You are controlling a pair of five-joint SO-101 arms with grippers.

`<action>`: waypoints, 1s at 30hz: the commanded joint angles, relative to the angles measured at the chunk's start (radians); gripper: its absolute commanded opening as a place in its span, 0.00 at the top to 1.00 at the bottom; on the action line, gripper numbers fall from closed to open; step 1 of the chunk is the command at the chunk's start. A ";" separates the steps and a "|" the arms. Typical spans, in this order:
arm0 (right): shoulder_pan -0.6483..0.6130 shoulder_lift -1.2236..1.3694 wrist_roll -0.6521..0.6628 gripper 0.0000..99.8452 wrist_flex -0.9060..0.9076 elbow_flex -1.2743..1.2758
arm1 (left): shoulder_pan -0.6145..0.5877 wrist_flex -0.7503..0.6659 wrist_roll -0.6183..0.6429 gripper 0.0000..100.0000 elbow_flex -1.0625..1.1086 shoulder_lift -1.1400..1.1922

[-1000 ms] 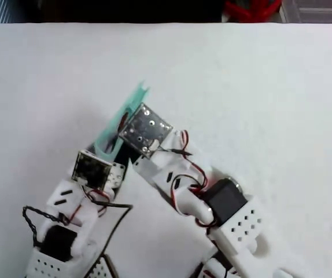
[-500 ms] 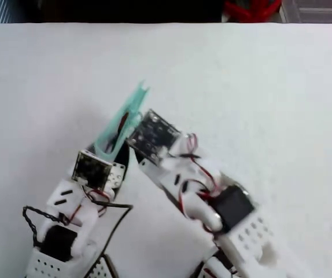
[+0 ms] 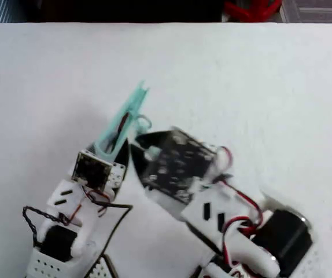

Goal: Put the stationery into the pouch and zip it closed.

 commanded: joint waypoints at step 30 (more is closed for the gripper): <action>0.179 -0.102 -0.132 0.70 -0.390 0.677 | -0.008 -0.021 -0.006 0.98 -0.005 0.004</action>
